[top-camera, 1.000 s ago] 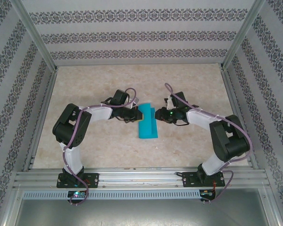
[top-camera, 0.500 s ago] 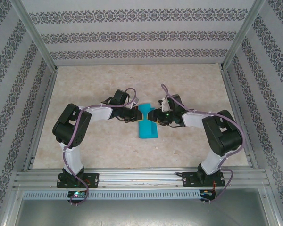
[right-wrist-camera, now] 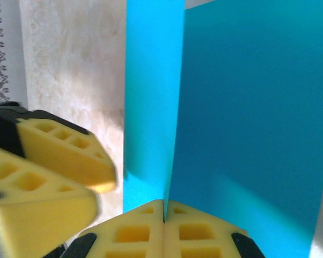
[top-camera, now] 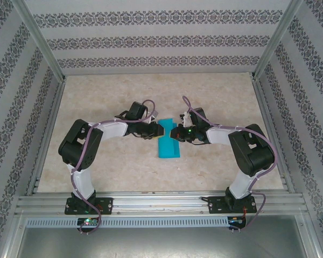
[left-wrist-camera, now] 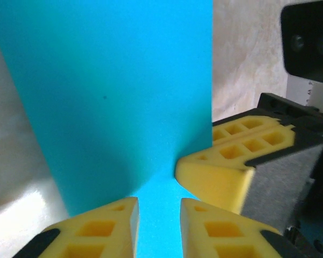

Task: Fold a paper plane with a square sheet of paper (fold left side to right side)
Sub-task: First fold in half a square sheet of paper at the center of the table.

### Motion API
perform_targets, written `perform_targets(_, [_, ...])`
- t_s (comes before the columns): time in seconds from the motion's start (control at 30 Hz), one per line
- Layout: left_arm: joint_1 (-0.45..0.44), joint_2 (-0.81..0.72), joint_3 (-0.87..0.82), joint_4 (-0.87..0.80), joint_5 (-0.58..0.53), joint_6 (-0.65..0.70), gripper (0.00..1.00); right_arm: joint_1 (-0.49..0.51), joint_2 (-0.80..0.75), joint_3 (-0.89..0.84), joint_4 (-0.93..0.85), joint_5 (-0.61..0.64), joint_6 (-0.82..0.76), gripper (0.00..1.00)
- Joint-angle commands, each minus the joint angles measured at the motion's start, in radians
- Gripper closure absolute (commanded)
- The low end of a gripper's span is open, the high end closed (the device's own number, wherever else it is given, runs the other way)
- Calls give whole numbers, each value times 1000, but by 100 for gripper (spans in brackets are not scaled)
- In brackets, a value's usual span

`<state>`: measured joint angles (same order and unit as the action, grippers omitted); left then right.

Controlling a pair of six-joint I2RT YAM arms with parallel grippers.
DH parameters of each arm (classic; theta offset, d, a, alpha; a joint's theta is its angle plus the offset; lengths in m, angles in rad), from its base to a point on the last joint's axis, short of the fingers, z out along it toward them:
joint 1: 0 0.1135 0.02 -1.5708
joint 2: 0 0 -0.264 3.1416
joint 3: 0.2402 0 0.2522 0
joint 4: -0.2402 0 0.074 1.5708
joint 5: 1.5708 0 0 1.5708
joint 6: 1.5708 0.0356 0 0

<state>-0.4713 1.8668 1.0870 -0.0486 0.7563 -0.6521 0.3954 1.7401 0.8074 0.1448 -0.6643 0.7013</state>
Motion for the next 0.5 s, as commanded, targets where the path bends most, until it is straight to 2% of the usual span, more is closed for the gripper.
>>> perform_targets(0.0, [-8,-94,0,-84,-91,42,65,7,15,34,-56,55,-36,100])
perform_targets(0.1, [-8,-124,-5,-157,-166,73,54,9,18,50,-93,76,-56,100])
perform_targets(0.2, [-9,-113,0,-210,-181,98,48,14,25,59,-120,97,-66,100])
perform_targets(0.47, [-36,-25,50,-243,-172,100,43,20,41,74,-150,120,-75,99])
